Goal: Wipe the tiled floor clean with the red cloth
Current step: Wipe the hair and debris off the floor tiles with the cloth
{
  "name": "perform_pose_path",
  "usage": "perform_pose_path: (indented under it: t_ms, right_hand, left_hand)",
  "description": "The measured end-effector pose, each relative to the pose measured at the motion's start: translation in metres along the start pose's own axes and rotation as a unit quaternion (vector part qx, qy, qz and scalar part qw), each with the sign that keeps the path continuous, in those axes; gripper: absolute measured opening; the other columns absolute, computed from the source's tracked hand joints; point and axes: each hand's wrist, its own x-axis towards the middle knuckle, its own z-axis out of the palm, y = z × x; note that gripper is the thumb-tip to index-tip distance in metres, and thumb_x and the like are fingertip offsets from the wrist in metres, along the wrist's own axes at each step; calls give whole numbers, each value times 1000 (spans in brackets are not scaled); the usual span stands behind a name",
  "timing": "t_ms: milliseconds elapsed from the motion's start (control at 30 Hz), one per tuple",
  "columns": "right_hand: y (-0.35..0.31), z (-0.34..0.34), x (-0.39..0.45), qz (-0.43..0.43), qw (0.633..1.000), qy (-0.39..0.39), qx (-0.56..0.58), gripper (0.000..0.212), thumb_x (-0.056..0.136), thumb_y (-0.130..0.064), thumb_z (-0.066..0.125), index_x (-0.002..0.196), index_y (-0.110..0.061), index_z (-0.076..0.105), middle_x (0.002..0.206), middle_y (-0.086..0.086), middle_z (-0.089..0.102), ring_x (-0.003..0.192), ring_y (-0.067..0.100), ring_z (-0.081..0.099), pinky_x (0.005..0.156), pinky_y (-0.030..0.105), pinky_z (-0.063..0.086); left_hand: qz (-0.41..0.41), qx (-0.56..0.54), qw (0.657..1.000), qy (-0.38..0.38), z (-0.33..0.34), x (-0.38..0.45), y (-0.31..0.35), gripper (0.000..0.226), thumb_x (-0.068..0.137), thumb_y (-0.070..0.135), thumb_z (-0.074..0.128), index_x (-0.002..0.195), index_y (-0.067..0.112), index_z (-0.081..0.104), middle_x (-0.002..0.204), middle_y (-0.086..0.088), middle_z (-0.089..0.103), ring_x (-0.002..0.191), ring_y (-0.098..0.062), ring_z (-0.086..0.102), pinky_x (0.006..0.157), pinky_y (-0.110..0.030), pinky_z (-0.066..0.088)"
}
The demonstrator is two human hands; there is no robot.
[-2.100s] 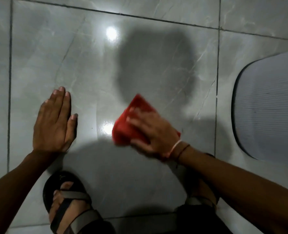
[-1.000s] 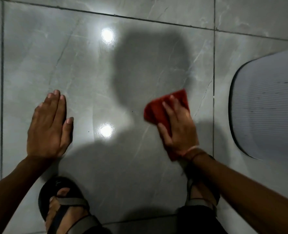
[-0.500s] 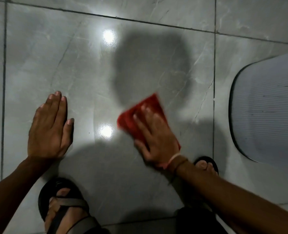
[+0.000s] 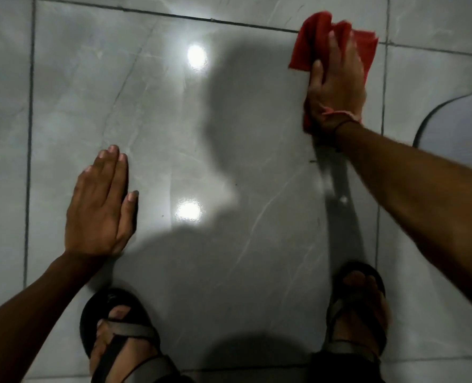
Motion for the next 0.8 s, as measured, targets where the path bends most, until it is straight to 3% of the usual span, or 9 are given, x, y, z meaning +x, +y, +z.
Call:
perform_pose_path:
  t_ms: [100,167,267,367,433,500,600,667,800]
  right_hand:
    - [-54,10,-64,-40,999,1,12,59,105,-41,41,159,-20,27,168,14,23,155,30,23,128,50,24]
    - [-79,10,-151,-240,966,-98,28,60,102,-37,49,157,-20,33,166,14,26,156,30,22,129,50,21]
    - [-84,-3,-259,-566,776,-271,64,57,99,-35,55,152,-19,43,164,13,32,149,30,35,124,45,27]
    - [-80,6,-238,-679,653,-321,96,48,100,-28,51,146,-14,52,160,15,41,137,28,48,116,41,36]
    - [-86,19,-184,-680,678,-262,98,44,99,-25,47,139,-10,60,149,18,55,131,31,53,113,47,42]
    - [-98,29,-110,-587,784,-181,88,46,104,-31,40,141,-10,56,148,19,55,137,33,51,119,51,37]
    - [-115,32,-35,-317,942,-103,28,54,102,-42,48,152,-21,44,160,13,40,148,31,38,125,49,31]
    - [-117,29,-51,-276,954,-113,3,58,102,-47,44,155,-24,37,164,10,34,153,28,31,126,47,30]
    - [-69,-6,-183,-403,896,-186,32,59,100,-46,52,152,-19,43,163,14,35,153,28,32,126,45,31]
  left_hand:
    - [-2,-1,1000,1,1,0,0,63,111,27,37,165,-3,32,174,-21,28,163,-36,27,130,-55,26]
    - [-4,3,1000,2,1,-1,-1,63,111,28,36,165,-3,32,174,-20,28,163,-35,27,130,-55,27]
    - [-14,3,1000,1,0,0,0,63,110,28,35,166,-2,32,175,-18,27,163,-33,26,129,-53,27]
    - [-18,-2,1000,-2,0,0,1,63,110,28,37,166,-1,32,175,-18,27,163,-33,26,130,-54,28]
    - [-16,-2,1000,-4,1,-1,0,63,110,27,37,166,0,32,175,-17,27,163,-33,26,130,-53,27]
    - [-17,4,1000,1,1,0,1,63,109,26,38,166,-1,33,175,-17,28,163,-33,27,130,-52,26]
    - [-14,4,1000,7,0,0,2,62,110,26,38,165,-2,34,175,-18,29,163,-34,28,131,-52,26]
    - [-14,-2,1000,4,0,1,1,62,110,27,38,165,-2,34,174,-18,29,163,-34,27,132,-50,24]
    - [-17,9,1000,7,-1,1,1,62,111,28,36,166,-1,33,175,-17,28,163,-31,26,134,-41,16]
